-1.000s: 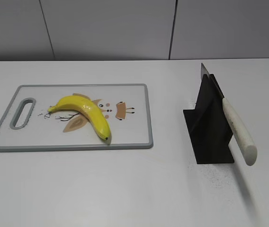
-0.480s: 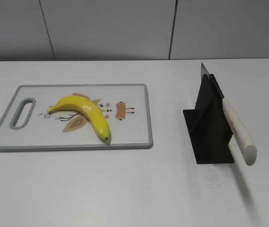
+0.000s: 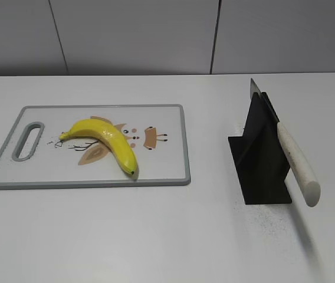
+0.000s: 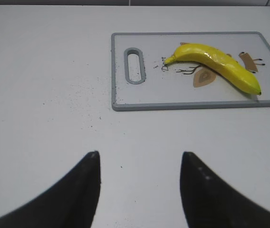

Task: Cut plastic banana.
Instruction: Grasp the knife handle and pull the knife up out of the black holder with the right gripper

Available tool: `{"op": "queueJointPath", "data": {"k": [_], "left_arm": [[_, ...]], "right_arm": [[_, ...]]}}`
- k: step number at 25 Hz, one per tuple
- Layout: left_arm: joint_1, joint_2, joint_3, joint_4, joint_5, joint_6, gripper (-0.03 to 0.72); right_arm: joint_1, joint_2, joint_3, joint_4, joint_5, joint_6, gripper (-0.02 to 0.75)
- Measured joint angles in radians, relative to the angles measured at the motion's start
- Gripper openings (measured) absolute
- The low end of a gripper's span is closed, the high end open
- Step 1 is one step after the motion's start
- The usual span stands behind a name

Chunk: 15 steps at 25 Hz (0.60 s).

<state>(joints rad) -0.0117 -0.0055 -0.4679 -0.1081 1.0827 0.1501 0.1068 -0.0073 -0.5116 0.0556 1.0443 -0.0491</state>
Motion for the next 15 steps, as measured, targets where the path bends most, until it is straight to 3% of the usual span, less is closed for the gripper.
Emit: {"op": "queueJointPath", "data": {"k": [6, 10, 15], "left_arm": [[0.000, 0.053, -0.094, 0.030, 0.003, 0.000, 0.508], [0.000, 0.227, -0.170, 0.043, -0.002, 0.000, 0.508], [0.000, 0.472, -0.230, 0.045, -0.075, 0.027, 0.506]], "right_arm": [[0.000, 0.172, -0.119, -0.056, -0.014, -0.001, 0.482], [0.000, 0.446, -0.277, -0.056, 0.005, -0.002, 0.461], [0.000, 0.805, -0.473, -0.056, 0.133, -0.002, 0.458]]}}
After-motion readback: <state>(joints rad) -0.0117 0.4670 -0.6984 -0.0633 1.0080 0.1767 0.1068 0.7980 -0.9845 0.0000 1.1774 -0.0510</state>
